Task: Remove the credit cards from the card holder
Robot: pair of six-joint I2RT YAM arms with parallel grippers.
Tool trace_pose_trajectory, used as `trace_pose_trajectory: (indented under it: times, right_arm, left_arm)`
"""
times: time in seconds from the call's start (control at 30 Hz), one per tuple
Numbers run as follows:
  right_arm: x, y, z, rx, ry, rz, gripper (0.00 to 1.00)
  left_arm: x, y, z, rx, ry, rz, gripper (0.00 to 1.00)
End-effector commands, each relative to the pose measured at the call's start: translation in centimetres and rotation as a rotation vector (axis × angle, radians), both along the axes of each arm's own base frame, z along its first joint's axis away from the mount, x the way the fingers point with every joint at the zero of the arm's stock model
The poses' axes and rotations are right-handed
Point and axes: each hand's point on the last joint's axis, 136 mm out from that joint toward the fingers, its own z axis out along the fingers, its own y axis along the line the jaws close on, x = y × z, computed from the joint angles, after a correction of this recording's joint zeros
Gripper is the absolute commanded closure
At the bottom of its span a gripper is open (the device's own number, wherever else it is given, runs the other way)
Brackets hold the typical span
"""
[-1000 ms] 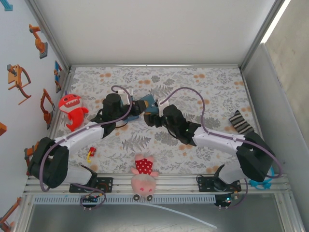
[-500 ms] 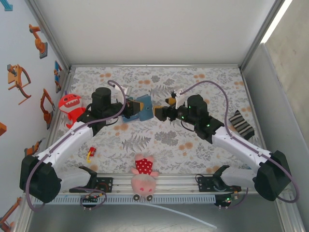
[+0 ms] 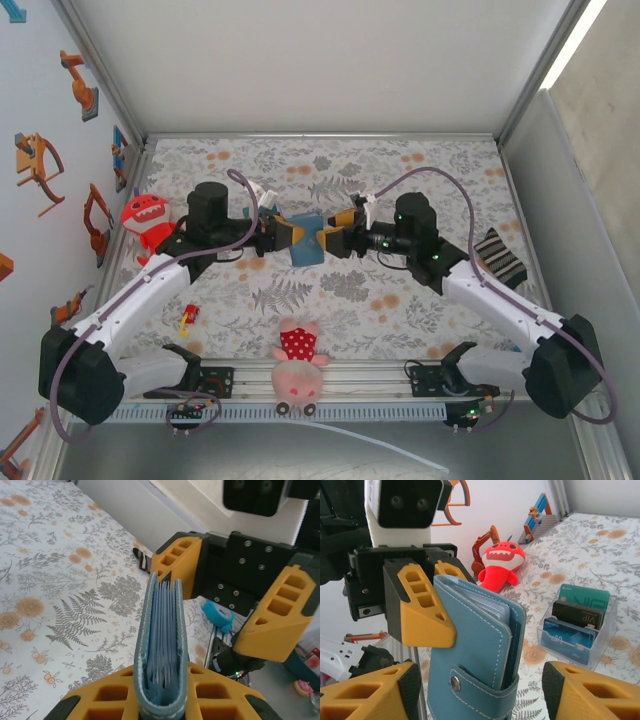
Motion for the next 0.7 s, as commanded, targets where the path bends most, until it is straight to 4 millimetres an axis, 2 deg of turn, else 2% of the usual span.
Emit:
trace_pose_trajectory:
  times: [0.0, 0.13, 0.2, 0.3, 0.37, 0.43, 0.5, 0.67]
  right_arm:
    - [0.0, 0.8, 1.7, 0.045, -0.009, 0.049, 0.35]
    - [0.1, 1.2, 1.7, 0.055, -0.001, 0.07, 0.36]
    - [0.2, 1.4, 1.8, 0.062, -0.002, 0.08, 0.4]
    - [0.0, 1.7, 2.1, 0.083, -0.001, 0.105, 0.53]
    - [-0.1, 1.7, 2.4, 0.091, -0.003, 0.112, 0.65]
    - [0.0, 1.7, 2.4, 0.092, 0.001, 0.105, 0.84]
    - [0.1, 1.7, 2.6, 0.097, 0.003, 0.096, 0.99]
    - [1.6, 1.3, 2.1, 0.065, 0.029, 0.002, 1.0]
  left_arm:
    - [-1.0, -0.4, 2.4, -0.071, -0.066, -0.073, 1.0]
    - [-1.1, -0.6, 2.3, -0.074, -0.063, -0.085, 1.0]
    - [-1.0, -0.7, 2.3, -0.075, -0.061, -0.085, 1.0]
    - [-0.7, -0.9, 2.3, -0.079, -0.052, -0.079, 1.0]
    - [-0.1, -1.0, 2.0, -0.074, -0.041, -0.053, 1.0]
    - [0.5, -1.0, 1.8, -0.074, -0.03, -0.03, 0.97]
    - [1.0, -1.1, 1.6, -0.08, -0.019, -0.015, 0.89]
    - [2.2, -1.8, 1.4, -0.113, 0.019, 0.004, 0.66]
